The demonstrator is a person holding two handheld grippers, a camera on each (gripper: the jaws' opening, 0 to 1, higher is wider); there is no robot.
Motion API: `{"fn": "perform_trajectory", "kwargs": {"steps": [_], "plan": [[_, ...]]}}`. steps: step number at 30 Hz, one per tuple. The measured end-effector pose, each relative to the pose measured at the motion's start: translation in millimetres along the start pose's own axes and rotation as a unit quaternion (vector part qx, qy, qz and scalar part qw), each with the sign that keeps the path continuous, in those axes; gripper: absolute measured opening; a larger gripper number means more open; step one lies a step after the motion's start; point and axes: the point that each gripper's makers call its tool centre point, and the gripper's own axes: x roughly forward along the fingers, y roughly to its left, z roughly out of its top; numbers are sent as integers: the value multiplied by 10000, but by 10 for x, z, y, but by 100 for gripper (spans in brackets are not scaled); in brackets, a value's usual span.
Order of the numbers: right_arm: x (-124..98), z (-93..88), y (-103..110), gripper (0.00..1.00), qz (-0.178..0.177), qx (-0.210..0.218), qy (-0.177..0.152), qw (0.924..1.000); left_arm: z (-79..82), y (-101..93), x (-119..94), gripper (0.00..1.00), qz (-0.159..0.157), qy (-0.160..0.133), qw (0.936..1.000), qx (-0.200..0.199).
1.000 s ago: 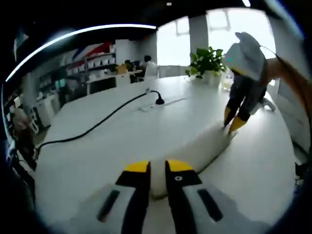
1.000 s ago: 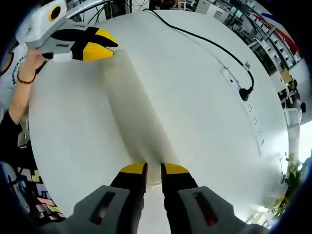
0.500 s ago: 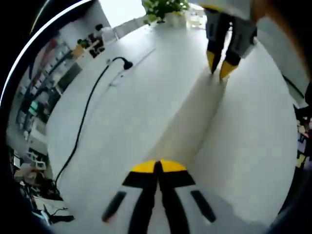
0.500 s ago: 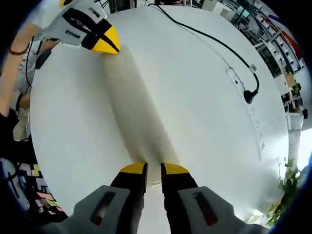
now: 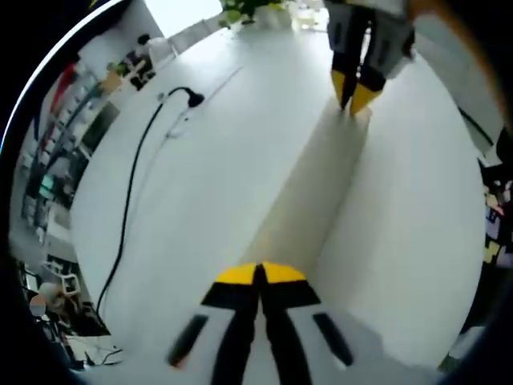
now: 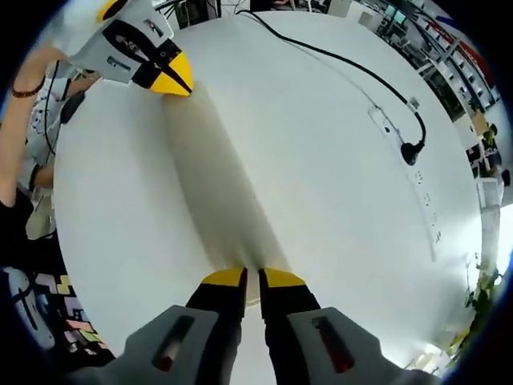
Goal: Arrange the utensils inside the cutlery case until each visible utensil rests in its matching compartment.
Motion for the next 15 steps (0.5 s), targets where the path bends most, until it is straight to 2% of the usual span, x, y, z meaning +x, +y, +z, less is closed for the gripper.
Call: {"fn": "perform_trajectory", "kwargs": {"steps": [1,2,3,8,11,12,15], "plan": [[2,0,-1,5,-6,-3,23,10000,0,-7,-4,0,-11,-7,10000,29],[-11,-44,-60,5,-193,123,175,9996,9,-3,-1,0,-1,-6,10000,80],[-4,-16,-24,5,-26,87,95,9999,12,-10,-2,0,10,28,10000,79],[-24,4,-81,5,-21,58,69,10000,13,2,-12,0,50,138,9998,161],[-26,18,-79,5,33,128,106,9999,11,4,-18,0,-82,30,10000,34],[-7,-15,16,5,25,129,117,9998,10,3,-21,0,-110,-15,9999,20],[4,-47,132,5,-21,14,162,9999,20,-1,-15,0,-166,-130,9997,-80]]}}
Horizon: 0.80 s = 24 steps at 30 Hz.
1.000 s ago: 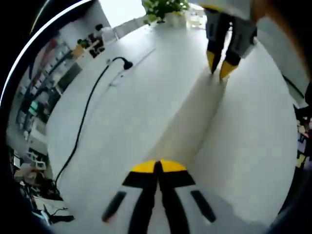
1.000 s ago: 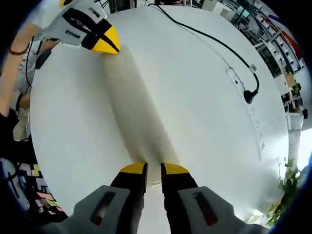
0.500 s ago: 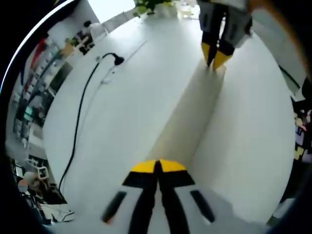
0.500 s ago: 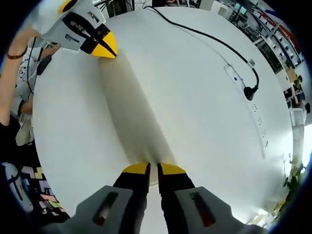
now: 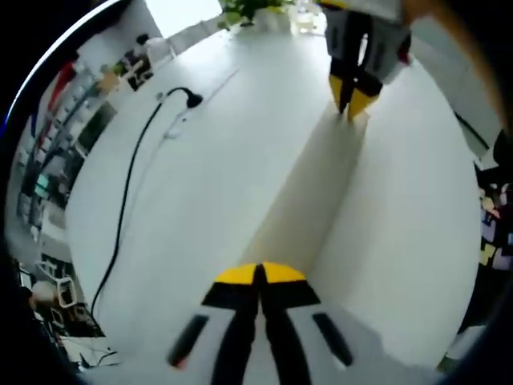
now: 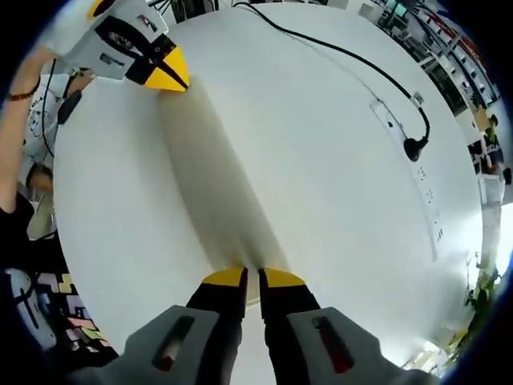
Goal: Arrange the utensils inside the cutlery case until each visible utensil rests in its matching compartment.
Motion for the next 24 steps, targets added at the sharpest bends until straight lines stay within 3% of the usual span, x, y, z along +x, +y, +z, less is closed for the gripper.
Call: {"fn": "perform_trajectory", "kwargs": {"steps": [3,6,9,10,13,16,19,22,23,24], "plan": [[3,-27,65,5,41,-13,-136,9999,10,-12,5,0,91,73,9998,156],[-13,24,1,5,11,-153,-555,9983,10,-31,5,0,303,298,9972,608],[-33,45,-34,4,-83,-350,-1061,9937,12,-35,9,0,325,346,9972,571],[-37,47,-26,4,-19,-159,-1178,9929,7,-44,9,0,326,357,9972,562],[-30,35,-55,3,9,-306,-1248,9917,-2,-63,5,0,313,347,9972,587],[-28,74,-72,2,-40,-412,-1100,9931,0,-77,1,0,389,378,9917,1165],[-48,115,-133,2,-237,-472,-969,9939,-4,-62,8,1,428,459,9903,1242],[-141,222,-150,10,-363,-745,-1131,9901,-12,-23,-40,14,438,501,9889,1327],[-186,286,-92,15,-336,-1217,-1352,9827,-3,-10,-72,19,418,456,9885,1376],[-209,313,-45,19,-282,-1286,-1441,9808,19,-17,-84,20,386,384,9881,1436]]}}
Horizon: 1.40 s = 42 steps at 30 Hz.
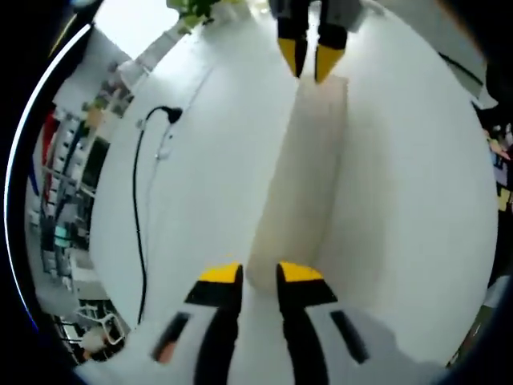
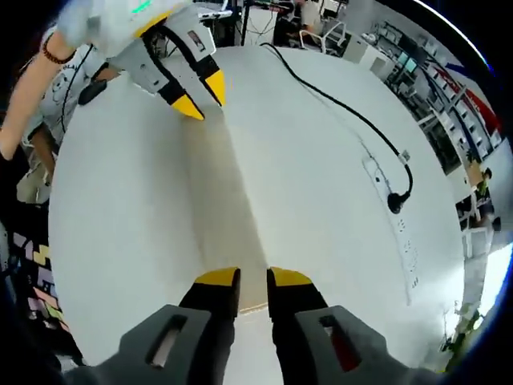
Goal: Arrange the utensils inside the cutlery case until each visible utensil rests in its matching compartment.
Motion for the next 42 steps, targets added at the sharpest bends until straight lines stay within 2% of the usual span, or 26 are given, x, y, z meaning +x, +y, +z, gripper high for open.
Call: {"fn": "perform_trajectory", "kwargs": {"steps": [3,5,7,8,10,11,13,15,17,19,21,25,27,28,29,33,35,38,40,42], "plan": [[-20,59,120,28,254,-347,-136,9990,64,-171,-39,31,-488,-241,9979,344],[14,26,125,37,219,-488,-119,9985,51,-293,-26,42,-809,-225,9954,466],[48,-59,120,44,189,-742,70,9970,24,-345,26,57,-928,-177,9943,487],[77,-118,158,48,259,-764,197,9965,29,-339,90,69,-919,-173,9943,513],[109,-156,163,51,321,-736,212,9965,65,-331,157,77,-941,-258,9941,473],[125,-170,150,52,365,-743,212,9963,87,-357,178,77,-1024,-317,9940,236],[170,-168,160,54,500,-644,140,9966,76,-329,226,77,-1074,-289,9936,198],[239,-193,169,56,560,-669,225,9959,36,-331,272,78,-1096,-186,9937,154],[293,-189,157,56,573,-668,253,9958,35,-320,293,78,-1176,-182,9929,-83],[332,-147,159,50,675,-562,176,9960,51,-292,313,77,-1180,-276,9925,-153],[370,-139,162,50,711,-551,174,9958,27,-364,299,71,-1435,-241,9886,-394],[449,-176,157,50,811,-620,321,9943,-1,-371,311,68,-1509,-189,9862,-648],[441,-182,176,48,972,-573,298,9932,-7,-396,316,65,-1610,-166,9829,-878],[436,-190,187,46,1009,-568,272,9929,-13,-435,308,63,-1738,-210,9790,-1047],[437,-187,206,44,1063,-576,247,9924,-11,-387,312,63,-1639,-301,9815,-940],[437,-186,215,44,1080,-519,252,9925,-4,-364,308,62,-1611,-481,9805,-1018],[437,-183,216,44,1052,-456,241,9931,43,-342,335,61,-1457,-523,9788,-1340],[434,-178,233,44,978,-395,288,9940,86,-342,348,58,-1328,-435,9772,-1601],[425,-194,230,43,947,-492,504,9930,89,-358,346,57,-1366,-446,9788,-1458],[430,-204,213,43,991,-460,528,9926,94,-371,341,56,-1402,-600,9791,-1349]]}}
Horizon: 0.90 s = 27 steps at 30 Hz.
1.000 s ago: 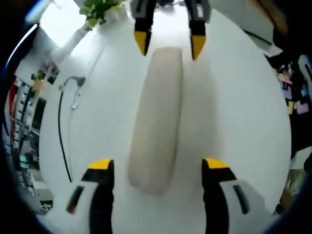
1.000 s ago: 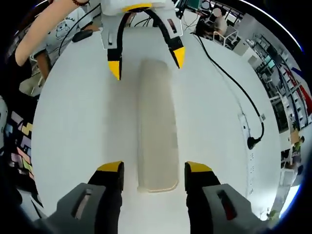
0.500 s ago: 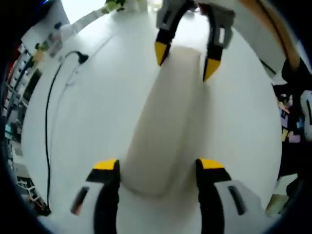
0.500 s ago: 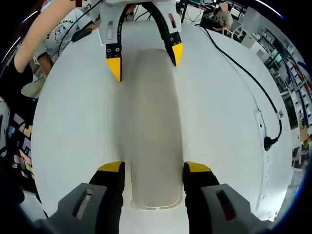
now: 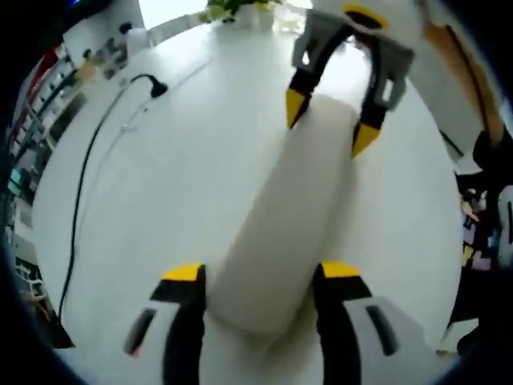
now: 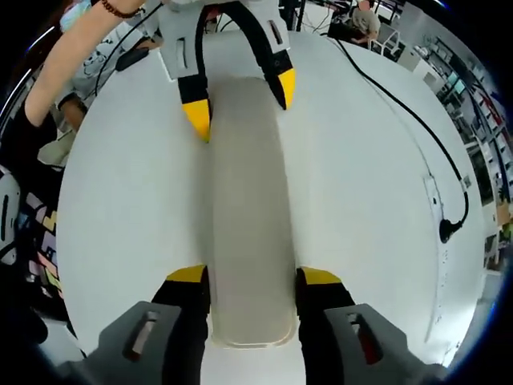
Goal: Arrange the utensils inside the cutlery case until each visible utensil rests in its matching compartment.
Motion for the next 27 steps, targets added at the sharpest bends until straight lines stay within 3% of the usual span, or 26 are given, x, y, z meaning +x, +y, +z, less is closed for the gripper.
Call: {"fn": "perform_trajectory", "kwargs": {"steps": [3,7,17,23,25,27], "plan": [[-11,-16,-4,43,59,-151,-191,9997,18,-30,-1,53,-141,-260,9990,331],[-23,-10,-20,42,-16,-320,-368,9988,4,-71,-15,50,-170,-239,9988,398],[-162,-47,9,42,-90,-692,-418,9967,21,-225,-34,47,-212,-11,9979,604],[-367,-107,187,43,-50,-676,-522,9963,100,-471,-130,45,-319,80,9951,930],[-429,-133,277,43,-40,-570,-648,9963,127,-575,-173,44,-400,43,9940,1017],[-507,-136,347,43,-57,-478,-980,9940,148,-642,-200,44,-432,4,9935,1050]]}}
